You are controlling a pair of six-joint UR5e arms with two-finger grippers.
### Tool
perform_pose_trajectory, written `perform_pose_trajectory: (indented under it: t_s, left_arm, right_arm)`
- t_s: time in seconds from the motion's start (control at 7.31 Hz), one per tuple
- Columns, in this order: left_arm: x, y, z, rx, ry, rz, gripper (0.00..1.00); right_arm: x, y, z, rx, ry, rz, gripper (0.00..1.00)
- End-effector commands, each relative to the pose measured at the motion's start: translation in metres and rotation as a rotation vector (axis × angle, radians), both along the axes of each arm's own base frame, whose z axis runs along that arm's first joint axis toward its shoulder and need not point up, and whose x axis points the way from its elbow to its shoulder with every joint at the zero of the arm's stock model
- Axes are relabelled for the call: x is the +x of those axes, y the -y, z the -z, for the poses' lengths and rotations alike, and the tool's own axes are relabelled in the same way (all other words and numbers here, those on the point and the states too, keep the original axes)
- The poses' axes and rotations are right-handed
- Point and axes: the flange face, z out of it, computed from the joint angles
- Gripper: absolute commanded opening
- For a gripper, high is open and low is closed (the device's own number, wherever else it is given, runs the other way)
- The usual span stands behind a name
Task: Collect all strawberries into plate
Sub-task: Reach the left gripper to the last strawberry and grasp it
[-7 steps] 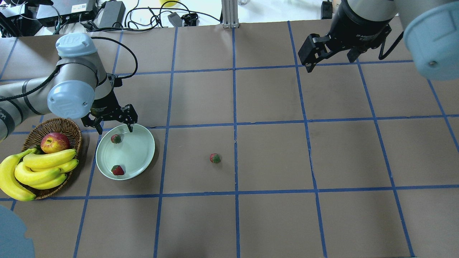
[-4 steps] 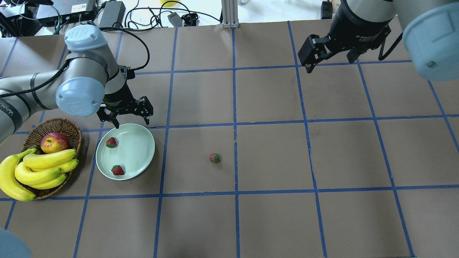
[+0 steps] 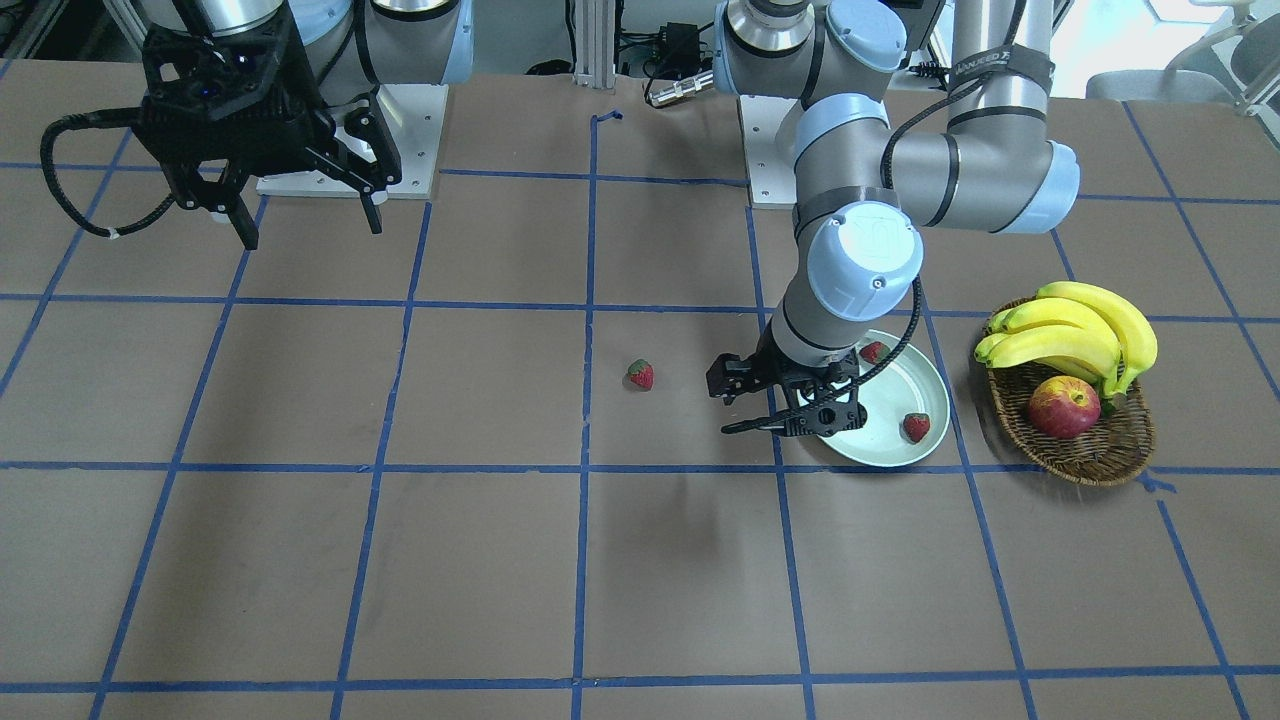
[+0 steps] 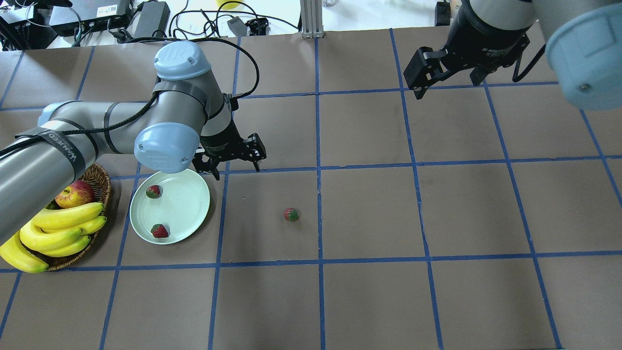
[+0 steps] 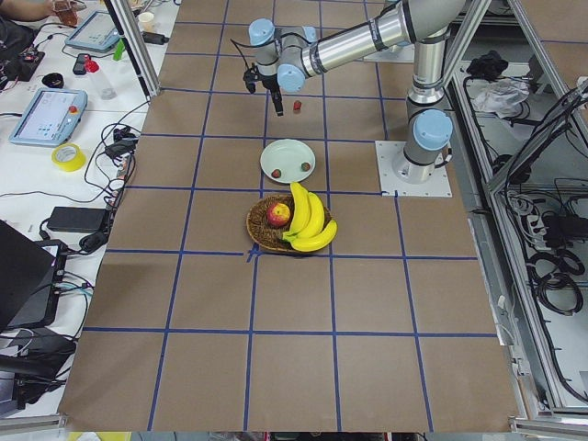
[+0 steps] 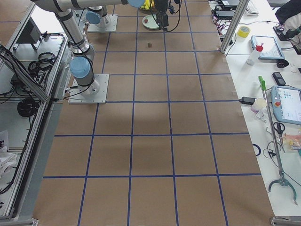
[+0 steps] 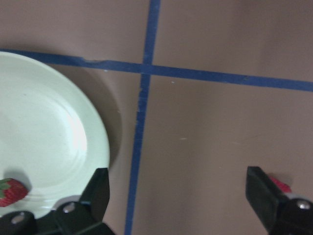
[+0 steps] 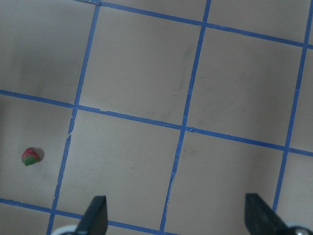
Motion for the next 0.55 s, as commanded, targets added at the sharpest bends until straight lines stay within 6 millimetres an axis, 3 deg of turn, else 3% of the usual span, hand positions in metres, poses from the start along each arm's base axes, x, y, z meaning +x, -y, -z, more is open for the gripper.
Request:
perform_pose_trajectory:
  t_s: [0.0,0.41]
  left_arm:
    - [-0.042,-0.015,0.021,0.028,-0.098,-0.137,1.00]
    - [-0.055,-0.033,0.070,0.081,-0.082,-0.184,1.00]
  right_arm:
    - [0.000,0.000,0.000,-0.001,0.000,0.000,1.00]
    - [0.000,0.000,-0.002,-0.004,-0.001,0.000,1.00]
